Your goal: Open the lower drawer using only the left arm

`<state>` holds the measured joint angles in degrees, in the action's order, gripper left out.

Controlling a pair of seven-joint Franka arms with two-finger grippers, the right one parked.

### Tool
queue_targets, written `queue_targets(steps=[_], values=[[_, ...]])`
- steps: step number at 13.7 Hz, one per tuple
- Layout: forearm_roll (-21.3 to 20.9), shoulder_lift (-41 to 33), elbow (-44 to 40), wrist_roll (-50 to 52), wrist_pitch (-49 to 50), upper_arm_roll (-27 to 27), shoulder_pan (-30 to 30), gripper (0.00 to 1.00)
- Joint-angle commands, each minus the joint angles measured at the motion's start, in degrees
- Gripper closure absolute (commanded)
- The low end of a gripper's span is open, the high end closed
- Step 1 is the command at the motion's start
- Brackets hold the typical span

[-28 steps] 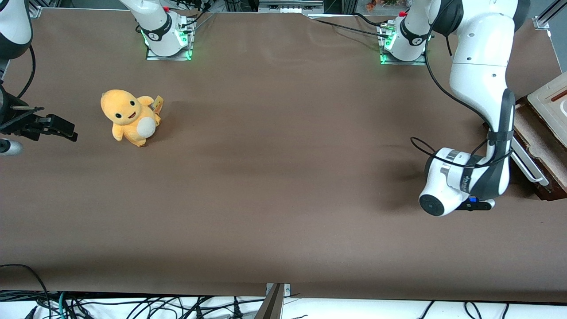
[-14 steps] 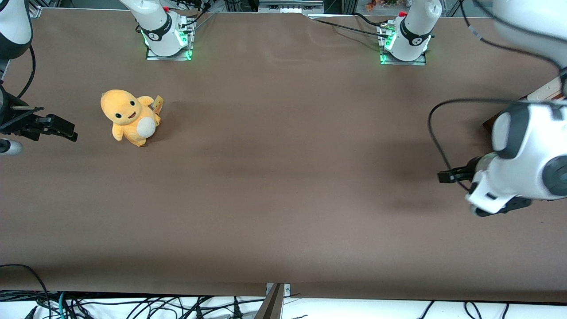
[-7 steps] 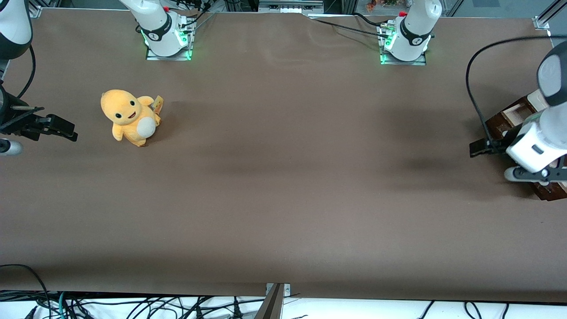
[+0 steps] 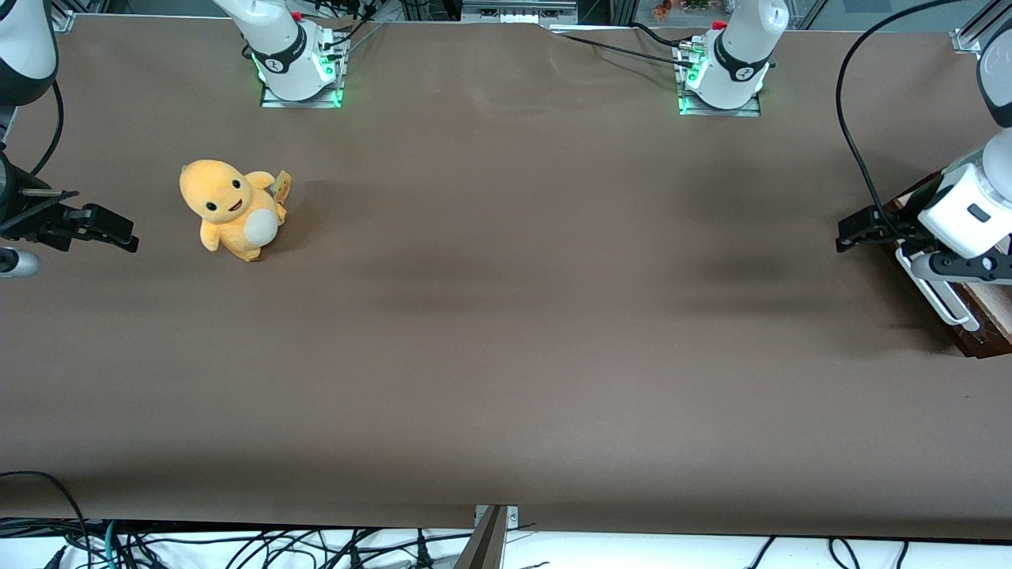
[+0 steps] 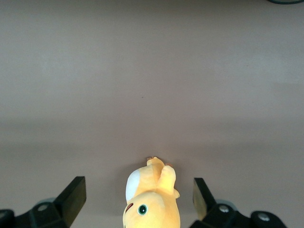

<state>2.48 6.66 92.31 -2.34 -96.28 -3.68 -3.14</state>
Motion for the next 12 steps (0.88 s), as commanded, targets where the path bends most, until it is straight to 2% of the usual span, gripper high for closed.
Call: queue_targets(steps=[1,4,7,12], values=[[1.56,-3.14,2.79,0.14,1.17,0.87,0.85,0.00],[1.03,-3.67,2.79,0.58,1.62,0.96,1.12,0.00],[-3.00,-4.02,2.70,0.41,3.55,2.71,1.11,0.00],[-3.10,-3.06,2.70,0.14,3.64,3.33,1.29,0.00]])
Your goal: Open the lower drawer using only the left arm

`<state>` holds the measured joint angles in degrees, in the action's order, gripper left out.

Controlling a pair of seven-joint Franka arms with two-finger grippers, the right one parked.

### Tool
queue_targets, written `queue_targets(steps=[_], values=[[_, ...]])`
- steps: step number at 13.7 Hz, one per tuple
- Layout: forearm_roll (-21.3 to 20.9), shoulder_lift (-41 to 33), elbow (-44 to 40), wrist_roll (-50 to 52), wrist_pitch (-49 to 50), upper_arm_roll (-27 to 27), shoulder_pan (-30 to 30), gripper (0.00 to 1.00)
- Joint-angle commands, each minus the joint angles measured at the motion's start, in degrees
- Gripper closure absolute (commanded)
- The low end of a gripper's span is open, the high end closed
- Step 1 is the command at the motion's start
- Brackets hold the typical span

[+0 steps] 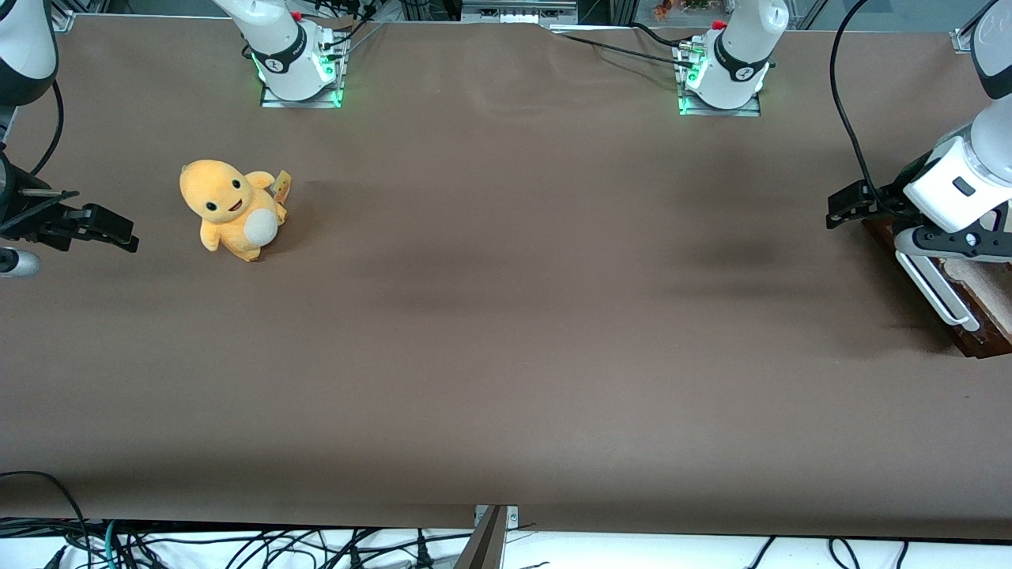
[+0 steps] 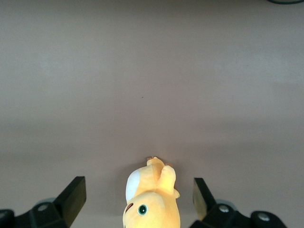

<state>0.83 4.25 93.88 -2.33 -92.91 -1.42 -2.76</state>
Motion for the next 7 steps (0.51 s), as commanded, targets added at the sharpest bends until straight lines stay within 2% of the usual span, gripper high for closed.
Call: queue_targets(steps=[1,7], values=[[-1.44,-0.56,1.13,0.13,0.36,1.07,0.91,0.00],[-1.44,-0.55,1.13,0.04,1.15,0.98,1.00,0.00]])
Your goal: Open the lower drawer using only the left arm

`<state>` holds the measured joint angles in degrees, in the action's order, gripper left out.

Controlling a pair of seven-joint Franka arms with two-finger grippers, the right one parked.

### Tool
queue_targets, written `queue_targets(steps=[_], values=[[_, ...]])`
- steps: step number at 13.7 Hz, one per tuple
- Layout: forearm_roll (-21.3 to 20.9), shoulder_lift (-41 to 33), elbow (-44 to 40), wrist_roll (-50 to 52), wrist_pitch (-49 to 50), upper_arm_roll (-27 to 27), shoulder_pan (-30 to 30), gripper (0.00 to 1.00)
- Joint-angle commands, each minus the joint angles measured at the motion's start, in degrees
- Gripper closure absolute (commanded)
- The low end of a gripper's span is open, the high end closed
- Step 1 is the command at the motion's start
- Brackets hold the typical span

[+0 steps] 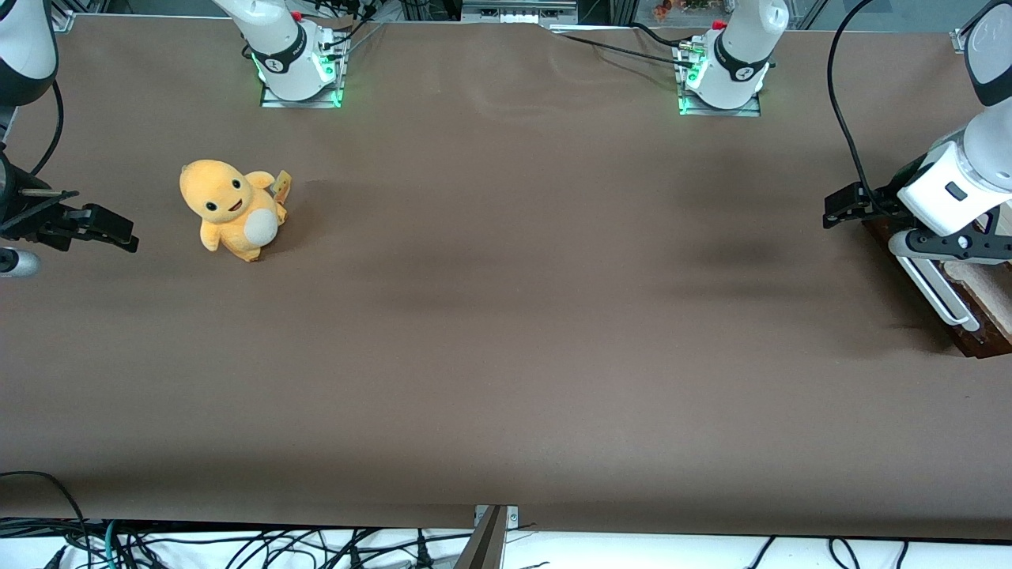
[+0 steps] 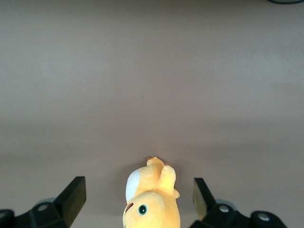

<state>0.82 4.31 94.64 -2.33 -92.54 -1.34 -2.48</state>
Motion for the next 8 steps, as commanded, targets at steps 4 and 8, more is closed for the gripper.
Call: queue_targets(steps=[4,8], values=[[-1.44,-0.61,0.37,0.04,1.14,0.91,0.72,0.00],[-1.44,-0.61,0.37,0.13,1.14,0.91,0.72,0.00]])
